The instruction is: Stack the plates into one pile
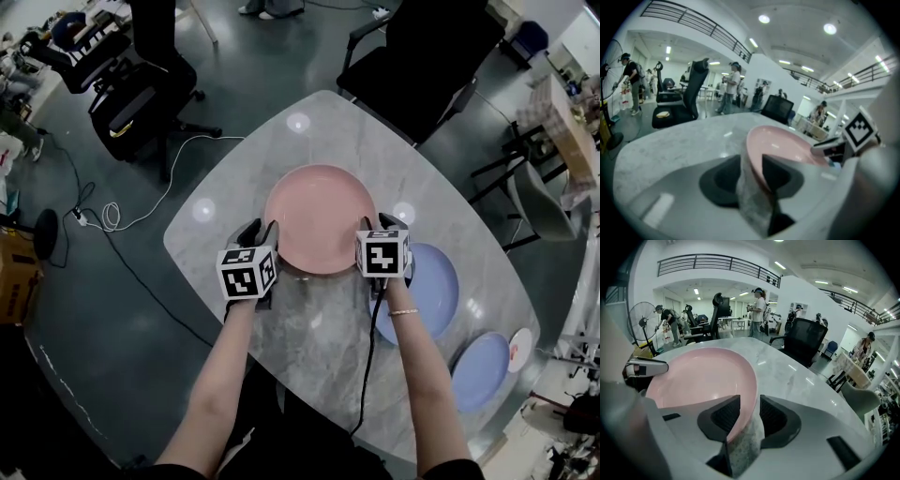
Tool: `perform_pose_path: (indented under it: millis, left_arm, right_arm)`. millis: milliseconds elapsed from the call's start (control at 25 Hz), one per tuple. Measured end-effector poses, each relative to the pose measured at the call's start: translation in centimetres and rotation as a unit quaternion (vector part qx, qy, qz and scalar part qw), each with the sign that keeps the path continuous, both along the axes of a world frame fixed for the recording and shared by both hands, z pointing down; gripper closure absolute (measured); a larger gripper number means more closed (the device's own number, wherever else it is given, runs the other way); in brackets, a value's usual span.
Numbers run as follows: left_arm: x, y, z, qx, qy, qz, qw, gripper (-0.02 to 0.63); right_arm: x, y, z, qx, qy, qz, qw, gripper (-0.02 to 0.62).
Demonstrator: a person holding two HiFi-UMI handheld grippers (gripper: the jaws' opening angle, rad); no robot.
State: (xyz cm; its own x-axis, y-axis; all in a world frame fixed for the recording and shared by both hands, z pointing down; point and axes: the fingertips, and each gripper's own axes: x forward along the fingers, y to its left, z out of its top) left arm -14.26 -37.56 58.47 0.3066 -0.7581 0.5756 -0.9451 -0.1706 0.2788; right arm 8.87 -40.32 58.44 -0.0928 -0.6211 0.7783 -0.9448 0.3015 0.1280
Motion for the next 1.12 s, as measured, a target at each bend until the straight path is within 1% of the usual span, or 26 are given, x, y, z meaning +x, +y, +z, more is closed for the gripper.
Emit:
perform_pose_path:
  millis: [160,320,440,560,680,800,960,1120]
  left_arm:
    - [0.2,-0.1,0.1,-0.004,-0.002,0.013,0.9999,0.463]
    - [0.9,-0.2,0.1,-0.006,0.004,0.018,0.9998,0.471]
    - [0.9,0.0,0.1,-0.009,0.009,0.01,0.9999,0.471]
    - [0.3,0.7,-0.6,-0.007,0.012,0.002,0.9999,0.471]
    - [-0.6,0.7,-1.7,-0.005,0.018,-0.009,0.9998,0.474]
    - [-1.5,0.8,-2.9,-0.006,0.022,-0.014,0.9996,0.48]
    - [-1.5,0.9,-4.9,0.003,0.013,0.004,0.9999,0.48]
    - [0.1,0.9,-6.8,0.018,0.019,0.028,0.9993,0.48]
  right_arm:
    - [-0.5,0.0,0.2,-0.016,0.016,-0.013,1.0,0.477]
    - [-0.4,-0.1,0.1,-0.015,0.014,-0.009,1.0,0.501]
    - [-0.6,0.1,-0.2,-0.013,-0.002,0.002,1.0,0.502]
    - [-1.1,0.7,-0.7,-0.011,-0.033,0.018,0.999,0.498]
    - [-1.9,1.1,-1.8,-0.004,-0.05,0.02,0.999,0.499]
    - [-2.4,2.0,-3.1,0.001,-0.069,0.027,0.997,0.518]
    - [-2.4,3.7,-5.0,0.012,-0.081,0.034,0.996,0.517]
    - [-0.9,5.3,-6.8,0.029,-0.089,0.062,0.994,0.517]
